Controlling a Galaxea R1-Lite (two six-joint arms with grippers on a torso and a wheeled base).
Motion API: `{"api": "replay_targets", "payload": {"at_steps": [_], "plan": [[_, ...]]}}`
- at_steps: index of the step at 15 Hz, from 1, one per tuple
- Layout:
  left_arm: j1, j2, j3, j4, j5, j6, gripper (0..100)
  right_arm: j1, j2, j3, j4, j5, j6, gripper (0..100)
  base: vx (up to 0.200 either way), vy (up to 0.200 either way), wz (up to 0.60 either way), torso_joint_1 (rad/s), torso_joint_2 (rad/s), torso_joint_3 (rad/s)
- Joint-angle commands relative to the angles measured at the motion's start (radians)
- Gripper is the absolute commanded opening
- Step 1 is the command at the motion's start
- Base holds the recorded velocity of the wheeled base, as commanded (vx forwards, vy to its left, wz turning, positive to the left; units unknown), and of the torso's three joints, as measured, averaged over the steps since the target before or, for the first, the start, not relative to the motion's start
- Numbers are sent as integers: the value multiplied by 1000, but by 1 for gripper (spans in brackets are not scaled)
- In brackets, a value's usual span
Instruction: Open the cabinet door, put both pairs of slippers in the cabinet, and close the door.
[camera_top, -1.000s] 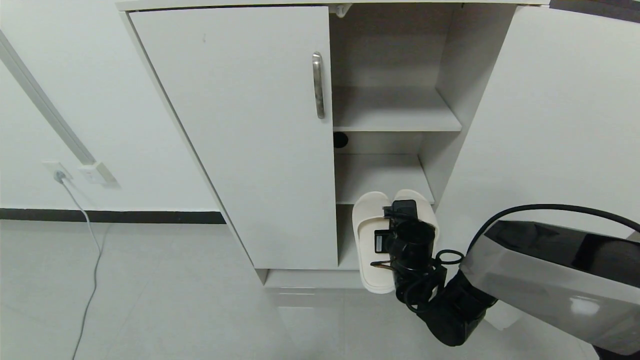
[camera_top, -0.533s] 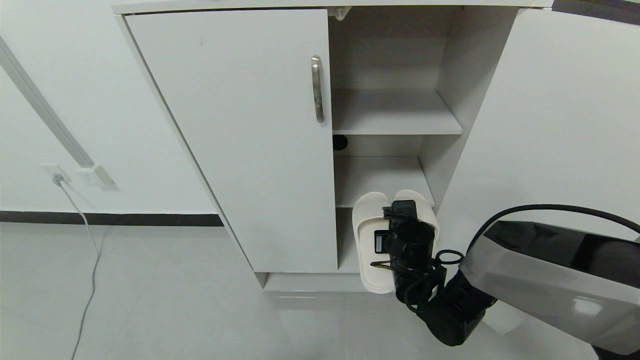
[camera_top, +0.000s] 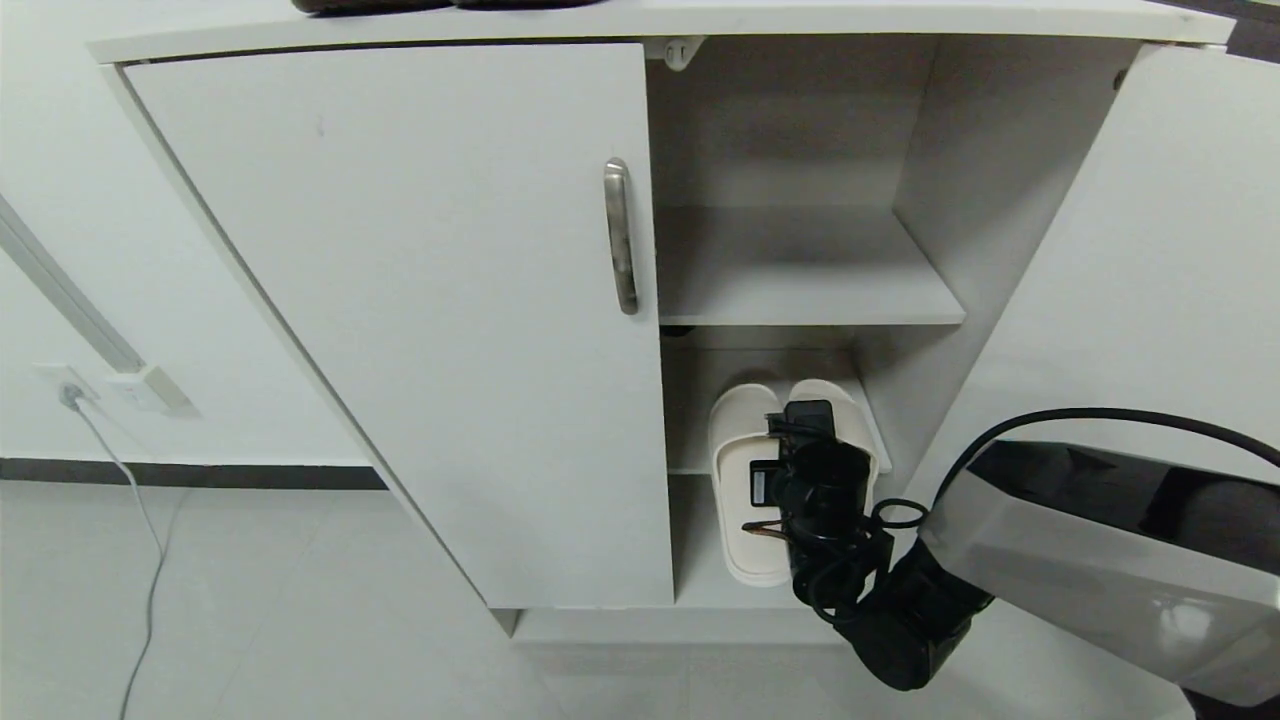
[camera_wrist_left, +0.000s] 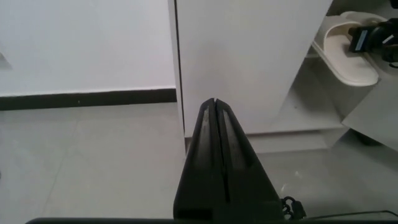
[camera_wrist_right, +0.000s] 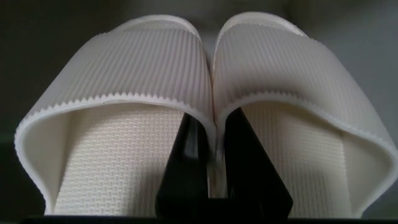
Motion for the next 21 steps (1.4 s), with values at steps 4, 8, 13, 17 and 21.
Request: {"api": "replay_targets", "payload": {"at_steps": [4,8,13,17,21], "plan": [[0,1,0,0,0,-1,0,0,9,-1,-1,3,0,0,50,0,0,3,1,1],[0,1,0,0,0,1,0,-23,39,-29,1,40,0,0,0,0,0,0,0,0],[0,1,0,0,0,2,0,-78,61,-153,130,123,6,0,0,0,0,0,0,0],[0,1,0,0,0,4,0,-113,70,-299,252,126,11,0,0,0,0,0,0,0],[0,1,0,0,0,4,0,-115,111,-463,371,153,11,0,0,0,0,0,0,0]]}}
